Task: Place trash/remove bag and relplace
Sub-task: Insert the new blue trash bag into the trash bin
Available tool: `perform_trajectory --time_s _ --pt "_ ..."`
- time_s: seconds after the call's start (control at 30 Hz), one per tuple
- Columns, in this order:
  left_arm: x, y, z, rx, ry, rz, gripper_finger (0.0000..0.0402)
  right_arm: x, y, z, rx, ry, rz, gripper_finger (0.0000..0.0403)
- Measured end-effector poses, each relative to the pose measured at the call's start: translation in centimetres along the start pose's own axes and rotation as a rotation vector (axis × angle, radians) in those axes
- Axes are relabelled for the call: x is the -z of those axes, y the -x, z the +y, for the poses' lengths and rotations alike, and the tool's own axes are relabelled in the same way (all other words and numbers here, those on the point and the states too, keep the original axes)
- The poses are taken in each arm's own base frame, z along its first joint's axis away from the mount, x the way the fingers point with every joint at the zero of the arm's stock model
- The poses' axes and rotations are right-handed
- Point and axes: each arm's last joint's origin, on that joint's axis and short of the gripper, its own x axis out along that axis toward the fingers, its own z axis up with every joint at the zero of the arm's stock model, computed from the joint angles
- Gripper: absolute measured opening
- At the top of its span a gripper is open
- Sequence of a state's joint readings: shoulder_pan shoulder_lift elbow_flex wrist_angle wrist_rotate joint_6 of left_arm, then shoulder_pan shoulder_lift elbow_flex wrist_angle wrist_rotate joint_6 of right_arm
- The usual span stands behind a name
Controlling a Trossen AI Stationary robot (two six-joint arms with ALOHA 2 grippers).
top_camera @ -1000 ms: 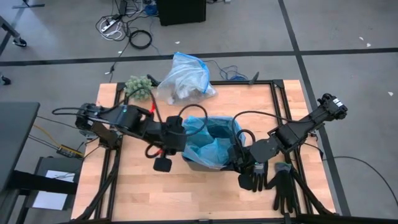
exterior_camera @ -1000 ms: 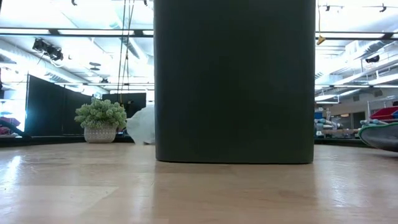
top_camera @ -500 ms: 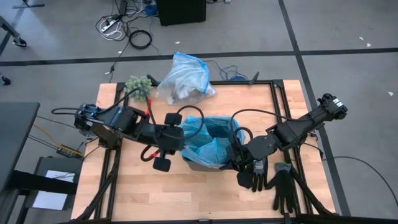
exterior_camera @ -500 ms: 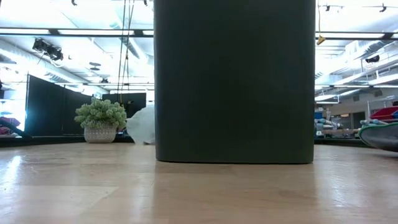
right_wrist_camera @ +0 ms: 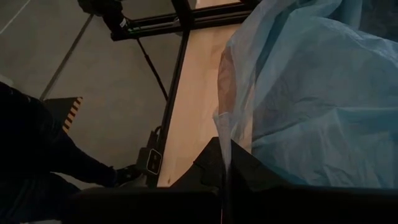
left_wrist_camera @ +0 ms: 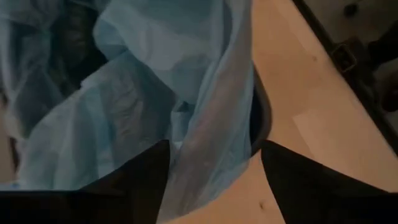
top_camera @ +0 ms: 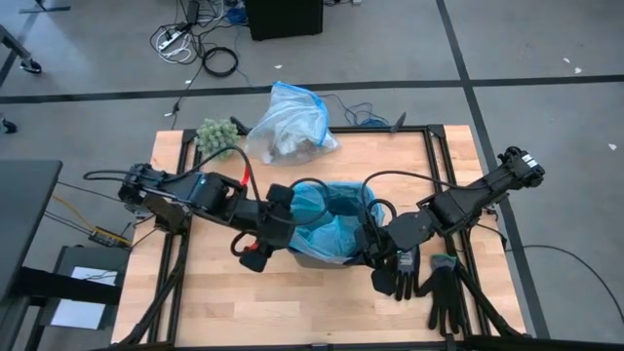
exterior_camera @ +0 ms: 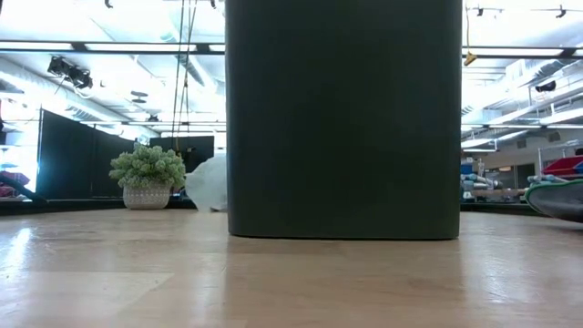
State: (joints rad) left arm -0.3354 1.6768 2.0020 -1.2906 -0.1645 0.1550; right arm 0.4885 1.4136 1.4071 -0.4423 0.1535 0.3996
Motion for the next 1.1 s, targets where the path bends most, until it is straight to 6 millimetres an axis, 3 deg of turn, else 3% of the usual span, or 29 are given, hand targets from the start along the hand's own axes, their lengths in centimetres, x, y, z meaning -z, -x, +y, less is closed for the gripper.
perform_trajectory --time_s 0.17,0.47,0.7,1.1 --pt "0.2 -0.1 -0.2 0.055 0.007 0.012 0.021 0.0 0.0 0.0 0.0 0.0 0.0 0.0" --pt "0.5 0.0 -0.4 0.127 0.095 0.041 0.0017 0.0 0.0 0.0 0.001 0.001 0.0 0.0" --pt "0.1 0.1 -1.3 0.239 0.163 0.011 0.0008 0.0 0.0 0.0 0.005 -0.014 0.0 0.0" --pt "-0.9 0.4 -2.7 0.271 0.108 -0.078 0.0008 0.4 0.0 -0.2 0.03 -0.005 0.042 0.0"
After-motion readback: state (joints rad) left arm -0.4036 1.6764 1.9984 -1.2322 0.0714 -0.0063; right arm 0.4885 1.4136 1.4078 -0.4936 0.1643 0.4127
